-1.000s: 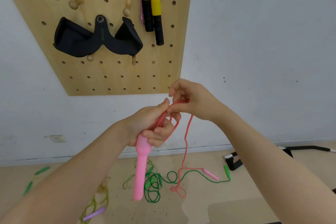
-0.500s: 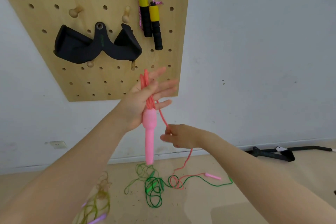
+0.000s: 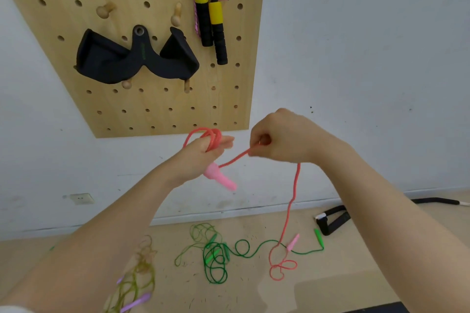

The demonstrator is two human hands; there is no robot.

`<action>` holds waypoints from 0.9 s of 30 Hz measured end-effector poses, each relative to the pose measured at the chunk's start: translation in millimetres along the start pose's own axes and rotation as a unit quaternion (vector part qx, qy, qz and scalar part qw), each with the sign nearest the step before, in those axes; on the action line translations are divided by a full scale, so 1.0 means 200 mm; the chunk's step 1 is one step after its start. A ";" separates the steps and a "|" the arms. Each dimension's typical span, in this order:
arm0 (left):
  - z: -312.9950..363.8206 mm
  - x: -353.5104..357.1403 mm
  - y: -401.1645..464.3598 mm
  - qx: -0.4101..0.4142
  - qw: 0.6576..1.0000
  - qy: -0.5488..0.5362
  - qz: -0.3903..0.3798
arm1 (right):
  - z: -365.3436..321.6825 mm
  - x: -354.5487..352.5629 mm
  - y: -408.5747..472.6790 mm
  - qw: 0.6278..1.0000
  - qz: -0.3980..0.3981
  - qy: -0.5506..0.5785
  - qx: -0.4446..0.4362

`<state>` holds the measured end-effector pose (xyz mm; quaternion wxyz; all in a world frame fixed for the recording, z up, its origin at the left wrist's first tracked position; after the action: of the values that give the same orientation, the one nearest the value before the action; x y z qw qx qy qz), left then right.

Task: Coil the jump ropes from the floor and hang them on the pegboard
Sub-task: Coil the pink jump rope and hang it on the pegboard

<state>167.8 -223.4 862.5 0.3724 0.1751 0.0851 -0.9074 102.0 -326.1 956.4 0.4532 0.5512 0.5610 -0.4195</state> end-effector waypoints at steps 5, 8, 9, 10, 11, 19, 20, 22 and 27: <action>0.04 0.14 -0.09 -0.012 0.992 -0.055 -0.109 | -0.02 0.03 0.03 0.985 -0.044 0.162 -0.044; 0.10 0.17 -0.12 0.032 0.968 -0.222 -0.110 | -0.04 0.03 0.06 0.977 -0.013 0.207 -0.052; 0.12 0.16 -0.13 0.039 0.947 -0.305 -0.087 | -0.03 0.03 0.07 0.971 0.012 0.234 -0.044; 0.13 0.15 -0.14 0.047 0.926 -0.370 -0.062 | -0.02 0.02 0.09 0.965 0.033 0.259 -0.034; 0.14 0.15 -0.14 0.052 0.907 -0.416 -0.038 | -0.01 0.02 0.10 0.959 0.048 0.277 -0.026; 0.12 0.12 -0.17 0.010 0.843 -0.537 0.041 | -0.01 0.08 0.11 0.958 0.085 0.272 -0.039; 0.12 0.12 -0.17 0.010 0.848 -0.530 0.033 | -0.01 0.08 0.11 0.958 0.085 0.273 -0.032; 0.11 0.13 -0.18 0.012 0.855 -0.519 0.000 | 0.01 0.10 0.11 0.957 0.082 0.279 -0.016; 0.12 0.22 -0.22 0.002 0.840 -0.509 -0.189 | 0.01 0.12 0.11 0.944 0.055 0.323 -0.030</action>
<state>101.4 -227.5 869.0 0.1844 -0.3305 -0.0870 -0.9215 123.7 -320.9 932.5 0.2861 0.6733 0.6585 -0.1767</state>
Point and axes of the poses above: each hand's wrist, its own y-axis towards the middle knuckle, its own x-axis out of the palm, z = x × y, the point moved 8 cm from there along y, towards the middle knuckle, and after that the axes turned 8 degrees about x, right-handed, at the moved point
